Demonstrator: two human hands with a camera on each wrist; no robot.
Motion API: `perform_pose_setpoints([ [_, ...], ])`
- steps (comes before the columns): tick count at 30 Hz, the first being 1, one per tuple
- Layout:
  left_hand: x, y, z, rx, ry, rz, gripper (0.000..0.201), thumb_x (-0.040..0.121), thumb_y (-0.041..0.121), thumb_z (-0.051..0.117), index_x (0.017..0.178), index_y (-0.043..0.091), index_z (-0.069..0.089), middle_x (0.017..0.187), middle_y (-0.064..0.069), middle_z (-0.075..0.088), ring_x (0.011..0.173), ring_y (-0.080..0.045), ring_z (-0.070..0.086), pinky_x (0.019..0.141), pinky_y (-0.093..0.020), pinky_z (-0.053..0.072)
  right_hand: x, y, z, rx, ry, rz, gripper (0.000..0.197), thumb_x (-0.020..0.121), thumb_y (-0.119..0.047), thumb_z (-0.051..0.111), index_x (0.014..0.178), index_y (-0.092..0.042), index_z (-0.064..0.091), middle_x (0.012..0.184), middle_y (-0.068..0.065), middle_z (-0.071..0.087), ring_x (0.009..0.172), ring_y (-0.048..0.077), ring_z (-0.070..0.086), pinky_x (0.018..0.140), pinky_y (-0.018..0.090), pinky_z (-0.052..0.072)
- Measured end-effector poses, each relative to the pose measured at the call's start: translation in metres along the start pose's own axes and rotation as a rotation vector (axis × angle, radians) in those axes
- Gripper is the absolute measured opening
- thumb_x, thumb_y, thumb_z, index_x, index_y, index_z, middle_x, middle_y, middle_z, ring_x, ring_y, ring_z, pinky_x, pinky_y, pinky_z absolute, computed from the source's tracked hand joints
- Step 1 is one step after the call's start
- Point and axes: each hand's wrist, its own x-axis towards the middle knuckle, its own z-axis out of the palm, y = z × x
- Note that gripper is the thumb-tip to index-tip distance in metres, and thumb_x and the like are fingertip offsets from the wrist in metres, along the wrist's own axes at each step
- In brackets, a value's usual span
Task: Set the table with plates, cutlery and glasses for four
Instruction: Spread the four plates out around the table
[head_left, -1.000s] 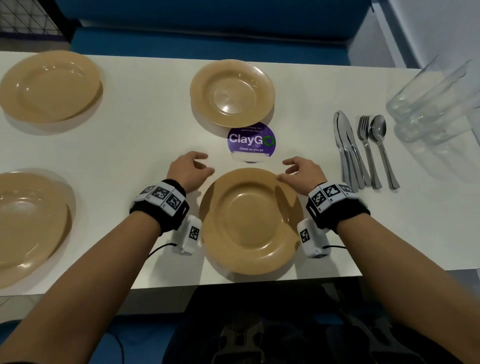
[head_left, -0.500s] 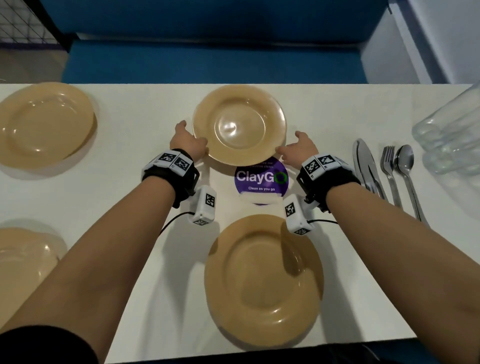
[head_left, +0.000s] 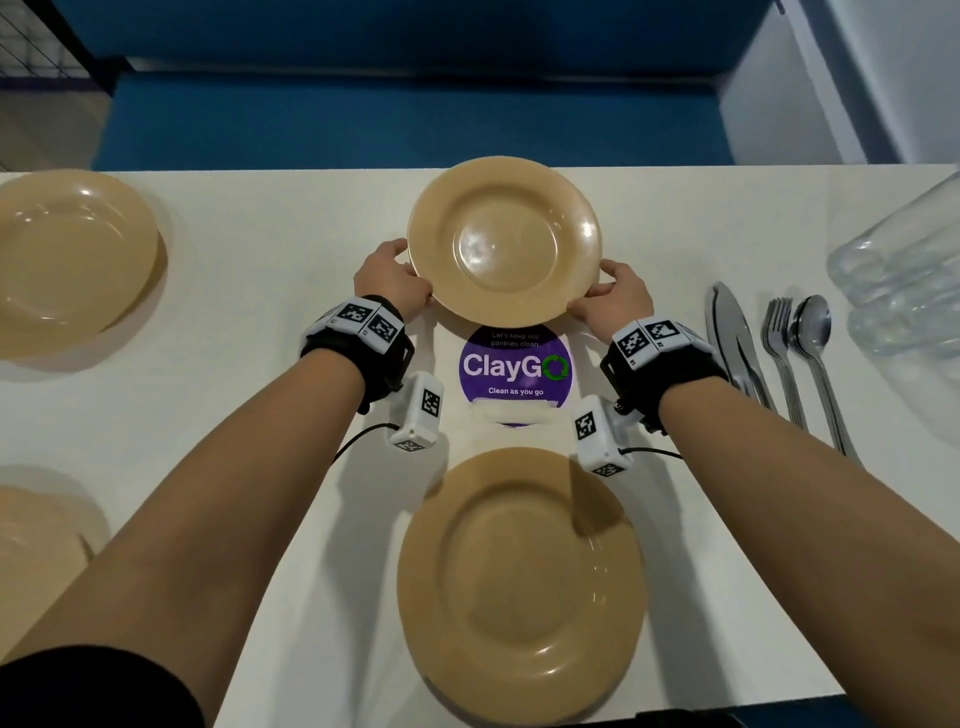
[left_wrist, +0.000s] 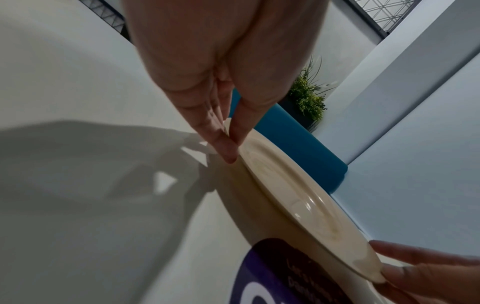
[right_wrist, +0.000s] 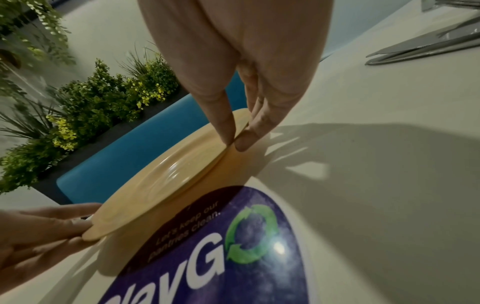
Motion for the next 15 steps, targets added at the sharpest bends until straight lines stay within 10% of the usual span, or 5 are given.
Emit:
perform_pose_setpoints([
  [6, -0.006, 0.002, -0.002, -0.008, 0.013, -0.009, 0.071, 0.073, -0.001, 0.064, 0.138, 0.019, 0.043, 0.108, -0.004, 0.069, 0.1, -0.022, 0.066, 0.088, -0.037, 0.056, -0.003, 0.002, -0.001, 0.002, -0.001, -0.015, 0.07, 0.078, -0.008, 0.065, 0.141, -0.017, 0.037, 0.094, -0.003, 0.061, 0.108, 0.02, 0.06, 0.1, 0.035, 0.046],
  [15, -0.062, 0.036, 0.004, 0.324, 0.15, 0.245, 0.06, 0.084, 0.024, 0.061, 0.14, 0.022, 0.038, 0.14, -0.005, 0.039, 0.13, -0.026, 0.032, 0.099, -0.029, 0.034, -0.024, 0.009, -0.03, -0.015, 0.128, -0.069, 0.055, 0.085, -0.021, 0.061, 0.136, -0.014, 0.043, 0.119, 0.004, 0.061, 0.107, 0.02, 0.06, 0.092, 0.028, 0.047],
])
